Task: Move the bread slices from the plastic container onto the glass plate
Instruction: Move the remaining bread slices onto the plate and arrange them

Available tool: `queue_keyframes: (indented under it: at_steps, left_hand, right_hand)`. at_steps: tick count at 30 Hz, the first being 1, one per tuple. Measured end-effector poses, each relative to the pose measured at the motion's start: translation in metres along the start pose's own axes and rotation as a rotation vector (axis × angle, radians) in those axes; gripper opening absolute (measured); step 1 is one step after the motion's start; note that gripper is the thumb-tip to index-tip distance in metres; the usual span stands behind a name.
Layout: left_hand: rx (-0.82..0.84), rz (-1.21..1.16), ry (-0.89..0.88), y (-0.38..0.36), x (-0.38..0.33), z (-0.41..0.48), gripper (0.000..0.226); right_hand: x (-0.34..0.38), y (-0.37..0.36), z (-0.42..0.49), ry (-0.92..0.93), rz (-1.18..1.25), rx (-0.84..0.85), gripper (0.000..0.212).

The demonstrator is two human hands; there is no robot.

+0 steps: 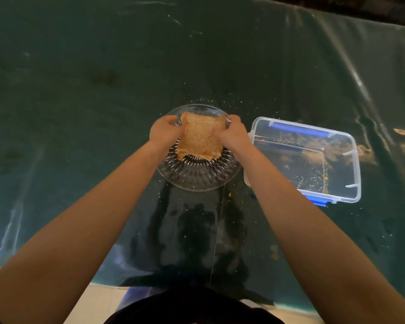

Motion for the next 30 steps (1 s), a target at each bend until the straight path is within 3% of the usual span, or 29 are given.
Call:
queue_keyframes:
  at_steps: [6,11,14,21,30]
  left_hand:
    - [0.077,0.022,0.025,-0.003,0.002,0.005,0.054]
    - [0.207,0.047,0.080,-0.017,0.004,0.006,0.033]
    - [0.251,0.044,0.103,-0.023,0.006,0.006,0.033]
    - [0.194,-0.027,0.126,-0.027,0.008,0.009,0.029]
    - [0.136,-0.045,0.054,-0.030,-0.008,0.021,0.045]
  right_hand:
    - [0.001,-0.003,-0.002,-0.057,0.024,-0.003,0.072]
    - [-0.012,-0.015,-0.002,-0.218,0.127,0.037,0.063]
    - [-0.015,-0.023,-0.003,-0.249,0.172,0.036,0.056]
    - [-0.015,-0.028,-0.004,-0.247,0.247,-0.077,0.059]
    - [0.000,-0.022,0.008,-0.168,0.256,-0.149,0.057]
Point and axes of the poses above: each hand's wrist, its own z-axis towards the middle knuckle, its own y-axis out of the back of the hand, x = y × z, the point moved 6 cm from there along z, towards the middle knuckle, and after that the axes turned 12 degrees about -x, right-handed, at the moved point
